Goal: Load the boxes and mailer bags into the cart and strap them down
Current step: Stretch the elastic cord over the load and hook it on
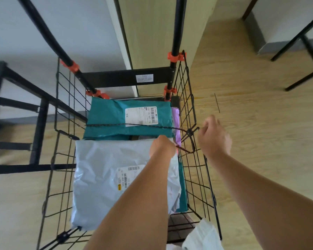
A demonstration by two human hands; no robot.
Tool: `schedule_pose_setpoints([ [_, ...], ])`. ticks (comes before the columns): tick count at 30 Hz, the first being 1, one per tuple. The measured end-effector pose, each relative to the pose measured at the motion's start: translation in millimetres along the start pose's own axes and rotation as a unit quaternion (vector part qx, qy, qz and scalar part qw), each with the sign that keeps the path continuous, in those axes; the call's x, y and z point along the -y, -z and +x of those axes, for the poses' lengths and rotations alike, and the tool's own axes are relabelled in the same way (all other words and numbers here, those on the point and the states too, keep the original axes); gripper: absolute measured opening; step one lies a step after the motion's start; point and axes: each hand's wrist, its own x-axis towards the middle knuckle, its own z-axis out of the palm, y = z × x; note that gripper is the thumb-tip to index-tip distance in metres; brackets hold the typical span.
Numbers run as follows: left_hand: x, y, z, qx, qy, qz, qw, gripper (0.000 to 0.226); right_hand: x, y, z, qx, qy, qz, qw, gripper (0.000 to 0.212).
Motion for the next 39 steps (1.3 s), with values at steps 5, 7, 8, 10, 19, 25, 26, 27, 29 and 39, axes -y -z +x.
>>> schedule_pose_setpoints([
  [5, 35.7, 27.0, 2.1, 0.022, 0.013, 0.039, 0.999, 0.019, 45.8, -6.0, -14.1, 0.109, 0.198, 0.005, 0.974, 0.011],
  [7, 50.5, 36.5, 2.1, 0.028, 0.012, 0.045, 0.999, 0.024, 58.7, -21.5, -24.7, 0.193, 0.23, -0.031, 0.953, 0.02],
  [8, 57.5, 41.4, 2.1, 0.031, 0.014, 0.047, 0.998, 0.029, 65.6, -30.9, -30.8, 0.239, 0.241, -0.054, 0.939, 0.028],
  [10, 72.2, 52.5, 1.6, 0.039, 0.018, 0.03, 0.999, 0.03, 81.6, -49.4, -43.8, 0.309, 0.252, -0.096, 0.912, 0.038],
  [19, 136.0, 107.6, -9.2, 0.012, -0.02, -0.004, 1.0, 0.015, 140.6, -83.3, -74.1, 0.352, 0.268, -0.191, 0.876, 0.025],
  [25, 170.5, 178.2, -18.5, -0.307, -0.037, -0.068, 0.948, 0.011, 160.2, -74.7, -72.5, 0.296, 0.305, -0.207, 0.881, 0.028],
  [26, 180.5, 187.0, -16.8, -0.347, -0.021, -0.078, 0.934, 0.021, 166.0, -75.4, -74.4, 0.284, 0.299, -0.195, 0.89, 0.027],
  [27, 191.5, 193.2, -12.5, -0.354, 0.001, -0.09, 0.931, 0.033, 172.1, -77.3, -76.7, 0.271, 0.293, -0.183, 0.898, 0.024],
  [29, 213.3, 199.7, -5.1, -0.273, 0.076, -0.116, 0.952, 0.056, 183.2, -79.6, -81.3, 0.258, 0.306, -0.18, 0.899, 0.02],
  [39, 227.7, 197.9, 27.1, -0.006, 0.143, -0.065, 0.988, 0.003, 232.7, -124.6, -98.6, 0.27, 0.409, -0.199, 0.848, 0.03],
])
